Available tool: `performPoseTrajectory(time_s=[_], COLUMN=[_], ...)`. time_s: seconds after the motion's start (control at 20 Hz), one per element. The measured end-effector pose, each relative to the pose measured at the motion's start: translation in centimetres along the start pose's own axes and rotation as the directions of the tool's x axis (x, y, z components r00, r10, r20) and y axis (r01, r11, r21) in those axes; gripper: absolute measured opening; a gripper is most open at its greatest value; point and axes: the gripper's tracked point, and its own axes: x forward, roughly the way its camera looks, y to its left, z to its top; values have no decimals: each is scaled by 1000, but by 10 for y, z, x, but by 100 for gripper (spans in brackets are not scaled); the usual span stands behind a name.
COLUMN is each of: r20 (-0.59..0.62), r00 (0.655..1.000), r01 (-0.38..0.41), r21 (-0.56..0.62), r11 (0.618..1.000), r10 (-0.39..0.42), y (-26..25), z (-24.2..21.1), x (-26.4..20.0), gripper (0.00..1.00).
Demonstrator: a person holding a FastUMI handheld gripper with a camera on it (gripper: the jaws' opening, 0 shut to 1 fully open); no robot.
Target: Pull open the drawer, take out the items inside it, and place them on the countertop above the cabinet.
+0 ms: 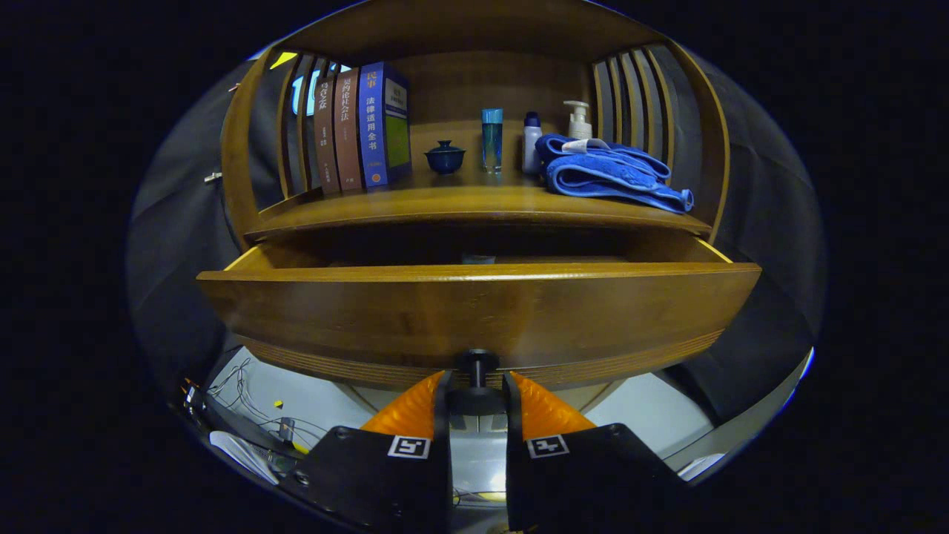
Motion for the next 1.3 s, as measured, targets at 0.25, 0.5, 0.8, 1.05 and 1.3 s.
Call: performPoseTrajectory(time_s=[0.25,0.5,0.8,1.05,1.3], r20=[-16,-19,-44,-68,-59], r00=[1000,1000,999,998,998], r01=[-3,5,5,-5,-4], r21=[-16,-1,23,33,53], r11=[1000,1000,1000,999,999], r10=[3,-5,-4,7,7], y=[-1,-6,-4,3,6], z=[-22,-37,-52,-63,-61], x=[-37,-61,-77,-82,-86], gripper=[32,32,32,32,42])
